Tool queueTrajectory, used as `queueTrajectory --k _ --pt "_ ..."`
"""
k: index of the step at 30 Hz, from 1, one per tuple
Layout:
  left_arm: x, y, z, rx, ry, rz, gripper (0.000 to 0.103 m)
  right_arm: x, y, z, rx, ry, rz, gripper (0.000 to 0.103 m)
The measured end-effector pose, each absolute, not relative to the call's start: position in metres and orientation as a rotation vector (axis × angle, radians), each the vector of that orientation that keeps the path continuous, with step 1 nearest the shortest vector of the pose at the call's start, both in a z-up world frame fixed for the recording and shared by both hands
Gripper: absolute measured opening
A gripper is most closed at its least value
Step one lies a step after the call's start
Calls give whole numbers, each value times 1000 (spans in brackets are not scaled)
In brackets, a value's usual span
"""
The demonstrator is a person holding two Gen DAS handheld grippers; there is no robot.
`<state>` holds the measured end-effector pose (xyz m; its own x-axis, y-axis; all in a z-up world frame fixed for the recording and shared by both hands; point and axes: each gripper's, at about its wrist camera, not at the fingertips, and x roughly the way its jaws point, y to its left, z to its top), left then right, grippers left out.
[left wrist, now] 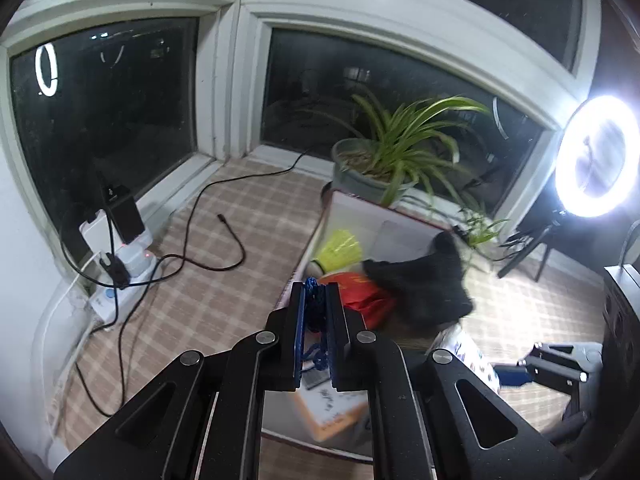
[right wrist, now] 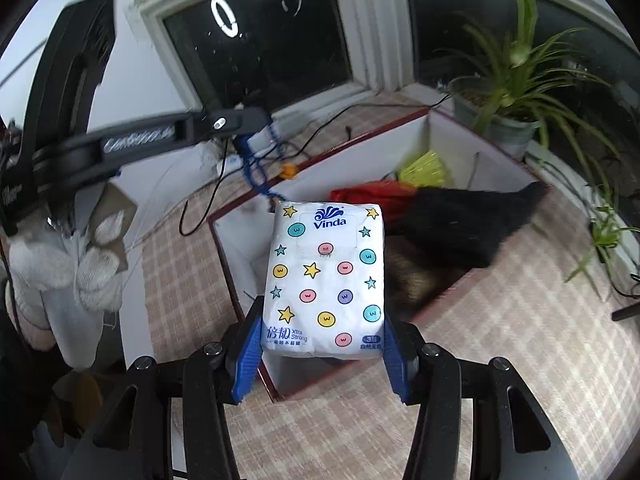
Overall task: Organize soft objects
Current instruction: 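Carry the tissue pack with the right tool while the left tool carries the lanyard, release both into the box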
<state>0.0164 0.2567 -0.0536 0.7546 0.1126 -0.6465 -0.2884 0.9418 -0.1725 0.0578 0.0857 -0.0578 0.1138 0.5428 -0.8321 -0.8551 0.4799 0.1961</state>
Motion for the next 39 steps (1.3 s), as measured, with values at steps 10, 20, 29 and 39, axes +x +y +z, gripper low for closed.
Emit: queueTrajectory --k 10,20,29,39 --pt "30 270 -61 -293 723 232 29 58 99 -65 -364 1019 1077 59" --pt "28 271 -66 -306 746 250 32 56 85 -61 -356 1019 1062 59" --pt "16 253 -61 -282 746 256 45 52 65 -55 -340 1010 1034 60" --pt "-10 212 -45 -226 721 234 65 38 24 -36 -341 937 952 75"
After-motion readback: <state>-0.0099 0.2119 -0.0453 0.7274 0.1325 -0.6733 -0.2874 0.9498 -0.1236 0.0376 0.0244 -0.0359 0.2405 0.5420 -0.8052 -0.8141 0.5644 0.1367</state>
